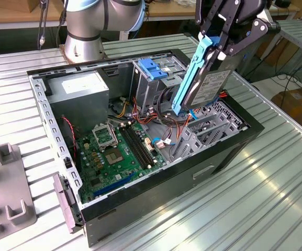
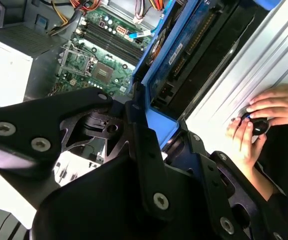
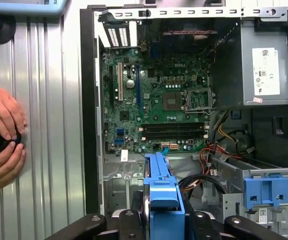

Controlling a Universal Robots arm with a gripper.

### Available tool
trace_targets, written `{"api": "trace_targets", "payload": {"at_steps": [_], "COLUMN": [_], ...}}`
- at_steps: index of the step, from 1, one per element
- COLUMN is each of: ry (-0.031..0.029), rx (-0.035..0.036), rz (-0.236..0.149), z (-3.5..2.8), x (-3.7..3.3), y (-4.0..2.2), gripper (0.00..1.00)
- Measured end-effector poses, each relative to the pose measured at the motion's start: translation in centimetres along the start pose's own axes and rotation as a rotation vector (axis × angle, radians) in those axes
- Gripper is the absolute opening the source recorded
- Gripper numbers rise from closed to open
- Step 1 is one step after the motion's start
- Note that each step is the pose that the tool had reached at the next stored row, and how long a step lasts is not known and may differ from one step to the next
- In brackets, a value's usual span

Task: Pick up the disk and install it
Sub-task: 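Insert the disk into the insertion slot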

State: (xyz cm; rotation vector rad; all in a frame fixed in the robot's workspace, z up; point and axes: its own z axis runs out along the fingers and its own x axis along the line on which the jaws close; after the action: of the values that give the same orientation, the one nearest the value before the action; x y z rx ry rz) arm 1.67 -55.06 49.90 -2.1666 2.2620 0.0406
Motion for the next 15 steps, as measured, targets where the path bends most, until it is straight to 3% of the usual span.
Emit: {"api": "trace_targets", "payload": {"at_steps": [7, 11, 15], "ry": [0.002, 0.0018, 0.0024], "rx": [0.0012, 0.0214, 0.0327], "rz": [0.0, 0.0, -0.001], "z": [0.48, 0.84, 1.14], "x": [0.72, 0.72, 0.72], "y": [-1.12, -1.52, -1.59], "gripper": [0.37, 0.37, 0.37]}}
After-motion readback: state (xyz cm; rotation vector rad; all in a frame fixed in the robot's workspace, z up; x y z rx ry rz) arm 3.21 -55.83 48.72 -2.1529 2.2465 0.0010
